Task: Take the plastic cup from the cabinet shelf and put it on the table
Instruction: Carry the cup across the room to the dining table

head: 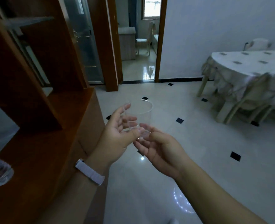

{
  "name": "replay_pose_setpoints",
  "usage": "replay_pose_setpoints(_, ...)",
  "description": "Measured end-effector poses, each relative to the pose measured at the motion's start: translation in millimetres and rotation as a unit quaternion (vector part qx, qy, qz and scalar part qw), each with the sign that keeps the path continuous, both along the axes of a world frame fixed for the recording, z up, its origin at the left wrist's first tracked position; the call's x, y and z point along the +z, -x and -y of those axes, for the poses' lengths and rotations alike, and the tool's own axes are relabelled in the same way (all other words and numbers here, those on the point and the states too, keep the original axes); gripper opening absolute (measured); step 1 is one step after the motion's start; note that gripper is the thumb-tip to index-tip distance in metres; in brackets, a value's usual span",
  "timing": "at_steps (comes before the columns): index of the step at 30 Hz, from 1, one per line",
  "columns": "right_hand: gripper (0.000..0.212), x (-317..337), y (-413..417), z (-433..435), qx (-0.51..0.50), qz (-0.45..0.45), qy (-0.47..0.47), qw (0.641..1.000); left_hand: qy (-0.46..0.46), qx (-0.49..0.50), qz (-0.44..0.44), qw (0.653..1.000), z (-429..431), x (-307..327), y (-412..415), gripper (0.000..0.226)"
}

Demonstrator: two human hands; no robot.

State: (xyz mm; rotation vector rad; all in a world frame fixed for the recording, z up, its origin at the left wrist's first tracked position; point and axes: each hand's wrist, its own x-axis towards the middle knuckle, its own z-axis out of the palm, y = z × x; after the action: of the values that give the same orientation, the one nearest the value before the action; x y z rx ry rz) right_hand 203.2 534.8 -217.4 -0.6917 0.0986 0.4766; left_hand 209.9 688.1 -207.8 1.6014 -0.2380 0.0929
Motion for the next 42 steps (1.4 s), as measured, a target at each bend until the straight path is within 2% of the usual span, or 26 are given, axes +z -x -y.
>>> replay_pose_setpoints(9, 0.064, 5.1, -107.9, 122.3, -0.043, 0.012, 0.022, 0.999, -0.033, -0.05, -0.015, 0.998, 121.8, 11.7, -116.2, 0.071)
replay_pose_setpoints(15, 0.048, 14.5, -156.0, 200.6, -0.059, 0.037, 0.032, 0.997, -0.048, -0.073, 0.005, 0.996, 198.2, 23.6, -169.8, 0.074)
replay_pose_setpoints(19, 0.047, 15.5, -179.5, 239.1, -0.075, 0.045, 0.029, 0.996, -0.062, -0.094, 0.009, 0.994, 235.3, 22.3, -200.8, 0.078)
replay_pose_setpoints(23, 0.056, 12.1, -207.8, 269.5, -0.099, 0.047, 0.029, 0.994, -0.067, -0.121, 0.009, 0.99, 265.8, 16.6, -237.8, 0.068)
replay_pose_setpoints(28, 0.058, 0.6, -253.8, 296.9, -0.145, 0.036, 0.037, 0.988, -0.064, -0.156, 0.002, 0.986, 297.6, 3.8, -296.8, 0.064)
replay_pose_setpoints(42, 0.043, 2.3, -440.1, 361.4, -0.286, 0.022, 0.102, 0.952, -0.003, -0.288, -0.018, 0.958, 382.2, -2.7, -523.8, 0.053)
